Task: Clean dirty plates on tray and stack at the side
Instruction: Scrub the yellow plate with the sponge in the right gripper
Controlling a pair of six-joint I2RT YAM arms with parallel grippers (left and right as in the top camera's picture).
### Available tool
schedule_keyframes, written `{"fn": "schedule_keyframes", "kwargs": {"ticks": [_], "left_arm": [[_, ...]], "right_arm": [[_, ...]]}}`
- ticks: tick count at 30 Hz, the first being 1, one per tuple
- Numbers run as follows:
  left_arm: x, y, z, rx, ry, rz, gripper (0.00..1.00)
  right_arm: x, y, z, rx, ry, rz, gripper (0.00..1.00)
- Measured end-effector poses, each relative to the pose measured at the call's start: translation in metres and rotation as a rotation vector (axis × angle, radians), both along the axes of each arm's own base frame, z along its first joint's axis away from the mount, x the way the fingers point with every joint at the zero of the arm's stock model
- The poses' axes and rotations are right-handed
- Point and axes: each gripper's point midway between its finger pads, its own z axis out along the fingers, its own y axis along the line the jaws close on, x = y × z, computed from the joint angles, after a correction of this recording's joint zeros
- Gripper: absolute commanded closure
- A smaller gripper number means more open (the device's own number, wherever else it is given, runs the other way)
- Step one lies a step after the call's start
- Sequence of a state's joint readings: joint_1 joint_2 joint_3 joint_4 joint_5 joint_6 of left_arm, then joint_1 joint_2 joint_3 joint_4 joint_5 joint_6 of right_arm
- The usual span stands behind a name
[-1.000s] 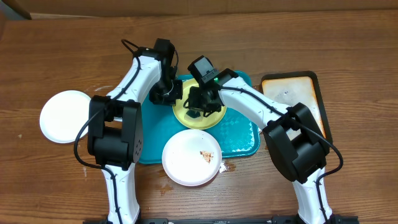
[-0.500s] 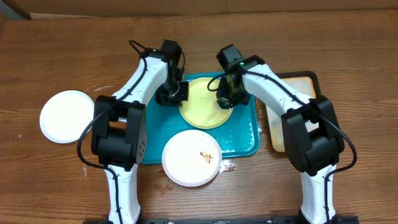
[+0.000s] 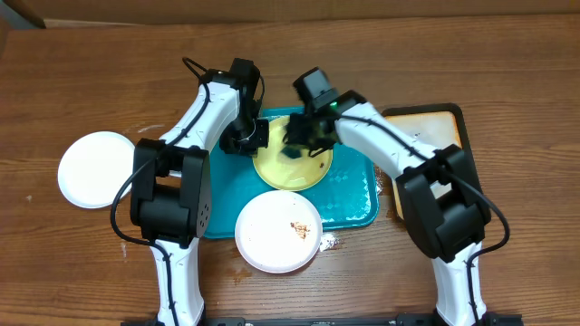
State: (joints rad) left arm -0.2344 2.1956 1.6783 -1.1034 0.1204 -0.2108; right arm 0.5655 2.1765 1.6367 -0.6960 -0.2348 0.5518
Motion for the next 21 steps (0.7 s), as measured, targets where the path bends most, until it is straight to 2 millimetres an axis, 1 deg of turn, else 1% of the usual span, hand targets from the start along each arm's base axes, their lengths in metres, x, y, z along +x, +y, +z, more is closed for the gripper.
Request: {"fn": "schedule_keyframes", "kwargs": {"ticks": [3,5,7,13,21], "left_arm": [[0.0,0.0,0.0,0.001,0.001,-0.002,0.96],[0.0,0.0,0.0,0.001,0.001,-0.002,0.96],[-0.001,0.0,0.0,0.002,0.003,-0.002,0.96],[-0.004,0.0,0.0,0.005,0.015,-0.002,0.96],[-0.005,-0.001,0.0,-0.001,0.021,-0.002,0.96]], "right_arm": [[-0.013,0.017,0.001,0.022,0.016,0.037,0.96],[-0.019,0.019,0.0,0.017,0.036,0.026,0.96],[-0.024,0.014,-0.003,-0.007,0.065,0.0,0.96],[-0.03,-0.023,-0.016,-0.154,0.126,-0.112,0.96],[-0.019,-0.078,-0.018,-0.323,0.114,-0.252,0.96]]}}
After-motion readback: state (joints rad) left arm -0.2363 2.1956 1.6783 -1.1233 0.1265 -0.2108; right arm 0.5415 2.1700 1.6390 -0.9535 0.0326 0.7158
